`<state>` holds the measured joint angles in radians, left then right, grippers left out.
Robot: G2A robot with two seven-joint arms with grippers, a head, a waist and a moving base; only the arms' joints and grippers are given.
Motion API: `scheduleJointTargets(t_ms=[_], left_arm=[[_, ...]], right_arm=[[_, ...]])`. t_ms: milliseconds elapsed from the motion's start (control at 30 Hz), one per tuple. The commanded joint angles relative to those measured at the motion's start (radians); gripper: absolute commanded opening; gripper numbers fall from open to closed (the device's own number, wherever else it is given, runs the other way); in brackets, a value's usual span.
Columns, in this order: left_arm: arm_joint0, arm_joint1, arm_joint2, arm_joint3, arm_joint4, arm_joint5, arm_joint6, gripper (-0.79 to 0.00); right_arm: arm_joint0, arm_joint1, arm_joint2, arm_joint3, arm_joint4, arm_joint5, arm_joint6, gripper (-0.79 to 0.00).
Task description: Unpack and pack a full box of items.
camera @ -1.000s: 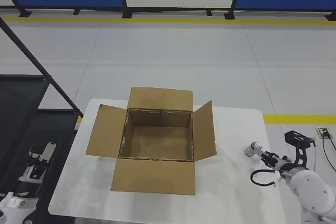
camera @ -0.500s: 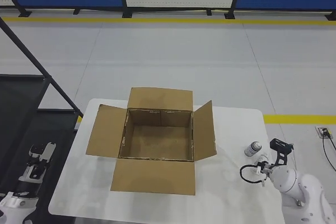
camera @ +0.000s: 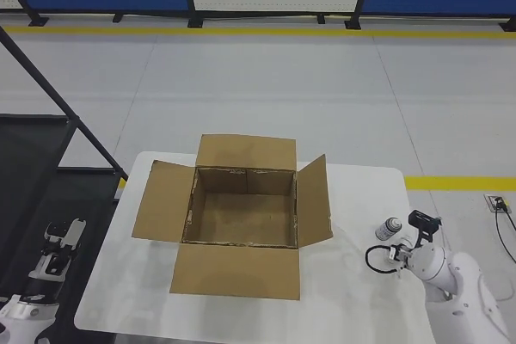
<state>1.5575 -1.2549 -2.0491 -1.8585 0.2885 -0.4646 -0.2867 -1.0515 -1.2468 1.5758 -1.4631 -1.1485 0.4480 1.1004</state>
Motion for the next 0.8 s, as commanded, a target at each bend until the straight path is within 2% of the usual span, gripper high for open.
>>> scheduleJointTargets(t_ms=[0,633,733,767], left_arm=[[0.000,0.000,0.000,0.000,0.000,0.000,0.000,0.000],[0.000,0.000,0.000,0.000,0.000,0.000,0.000,0.000],[0.000,0.000,0.000,0.000,0.000,0.000,0.000,0.000],[0.000,0.000,0.000,0.000,0.000,0.000,0.000,0.000]], right_arm=[[0.009,0.000,-0.010,0.014,-0.007,0.001,0.001,-0.394],[0.071,-0.002,-0.048,0.120,-0.048,0.029,0.016,-0.416],[0.073,-0.003,-0.045,0.131,-0.038,0.031,0.010,-0.453],[0.072,-0.003,-0.042,0.132,-0.035,0.033,0.007,-0.508]])
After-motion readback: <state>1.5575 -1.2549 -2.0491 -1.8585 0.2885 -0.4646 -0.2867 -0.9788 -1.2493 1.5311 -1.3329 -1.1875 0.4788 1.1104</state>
